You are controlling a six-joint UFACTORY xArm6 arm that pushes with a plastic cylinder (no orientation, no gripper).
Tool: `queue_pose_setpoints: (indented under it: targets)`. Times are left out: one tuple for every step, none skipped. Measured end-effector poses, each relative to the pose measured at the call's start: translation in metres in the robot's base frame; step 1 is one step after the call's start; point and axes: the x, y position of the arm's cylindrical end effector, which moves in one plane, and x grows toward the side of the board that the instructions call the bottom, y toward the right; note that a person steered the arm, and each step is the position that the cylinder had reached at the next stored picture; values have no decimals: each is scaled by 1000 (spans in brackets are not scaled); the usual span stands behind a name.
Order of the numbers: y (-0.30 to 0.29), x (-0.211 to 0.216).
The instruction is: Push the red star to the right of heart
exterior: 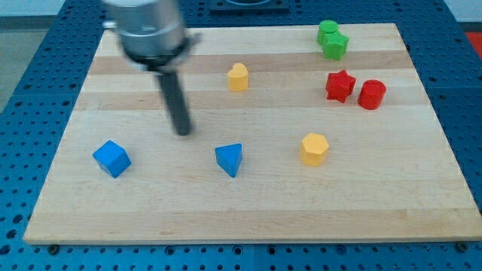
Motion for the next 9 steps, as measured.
queue_pose_setpoints:
  targets:
    - [78,-12]
    - [157,-13]
    - [261,-11]
    - [346,-16]
    - [318,-55]
    - [269,-84]
    - [231,-80]
    - [221,-67]
    - [203,-52]
